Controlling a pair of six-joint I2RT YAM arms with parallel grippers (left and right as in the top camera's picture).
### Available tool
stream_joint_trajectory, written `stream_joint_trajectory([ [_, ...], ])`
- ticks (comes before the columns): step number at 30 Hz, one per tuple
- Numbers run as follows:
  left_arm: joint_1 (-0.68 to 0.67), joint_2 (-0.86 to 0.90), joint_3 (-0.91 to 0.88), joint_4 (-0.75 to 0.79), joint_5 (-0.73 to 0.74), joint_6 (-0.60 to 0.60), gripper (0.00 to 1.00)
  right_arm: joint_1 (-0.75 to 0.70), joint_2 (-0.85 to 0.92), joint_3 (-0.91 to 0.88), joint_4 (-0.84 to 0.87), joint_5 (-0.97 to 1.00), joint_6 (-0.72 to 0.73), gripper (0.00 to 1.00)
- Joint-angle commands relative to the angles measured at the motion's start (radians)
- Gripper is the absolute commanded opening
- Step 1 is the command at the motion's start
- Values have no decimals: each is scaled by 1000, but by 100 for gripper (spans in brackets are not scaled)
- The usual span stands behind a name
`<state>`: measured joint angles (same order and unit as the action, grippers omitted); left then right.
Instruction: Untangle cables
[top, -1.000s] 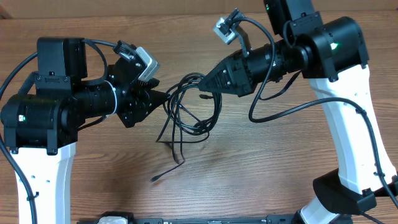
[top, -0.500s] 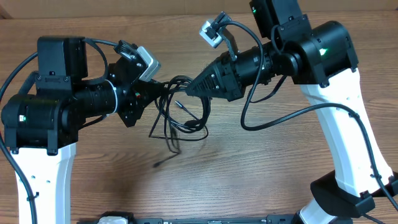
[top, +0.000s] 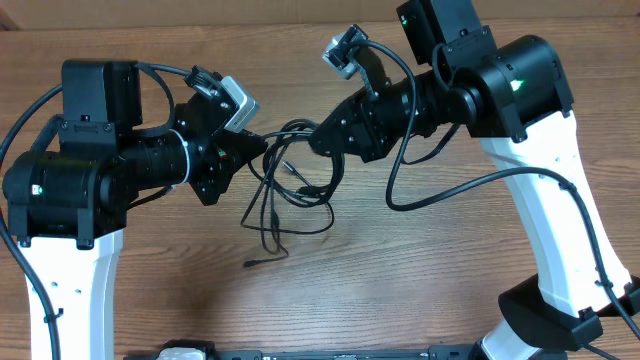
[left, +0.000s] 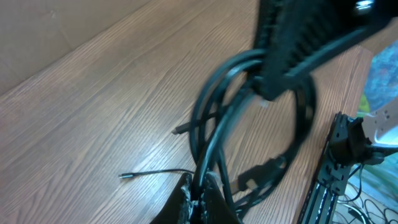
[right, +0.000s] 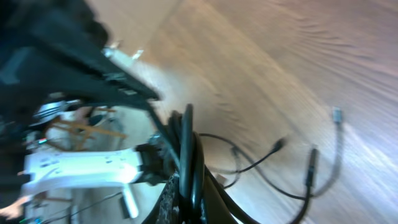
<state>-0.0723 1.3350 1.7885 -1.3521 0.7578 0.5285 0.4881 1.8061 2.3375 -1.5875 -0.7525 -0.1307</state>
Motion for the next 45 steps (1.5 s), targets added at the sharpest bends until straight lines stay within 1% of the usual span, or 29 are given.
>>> stream_joint_trajectory([
  [1,6,-42,15,19,15,-80,4,-46,-9,18,-4,204,4,4],
  [3,6,-61,16,55,39,-217,4,-61,-9,18,0,256,4,4],
  [4,6,-72,16,72,56,-272,4,-70,-9,18,3,287,4,4],
  [5,6,-83,16,86,64,-298,4,-77,-9,18,5,312,4,4],
  [8,6,-122,25,120,74,-339,4,-99,-8,18,15,408,4,4],
  [10,6,-146,38,131,56,-343,4,-117,-8,18,20,453,4,4],
  [14,6,-171,77,129,-55,-380,4,-168,-8,18,26,458,27,4],
  [19,6,-167,84,110,-61,-380,6,-189,-8,18,19,276,45,4],
  [22,6,-139,84,80,-43,-382,17,-177,-8,18,23,151,25,4],
  [23,6,-129,84,71,-38,-388,23,-170,-8,18,26,89,1,4],
  [24,6,-114,84,62,-26,-405,25,-163,-8,18,31,24,-21,4],
  [26,6,-90,84,54,-5,-455,27,-148,-8,18,47,-31,-49,4],
  [30,6,-43,84,46,-2,-621,27,-121,-8,18,73,-23,-138,4],
  [33,6,-14,84,33,-2,-691,27,-112,-8,18,100,19,-139,4],
  [40,-9,41,83,6,-2,-769,27,-79,-8,18,114,18,-133,4],
  [45,-77,66,83,35,-19,-791,29,-40,-8,18,138,18,-132,4],
])
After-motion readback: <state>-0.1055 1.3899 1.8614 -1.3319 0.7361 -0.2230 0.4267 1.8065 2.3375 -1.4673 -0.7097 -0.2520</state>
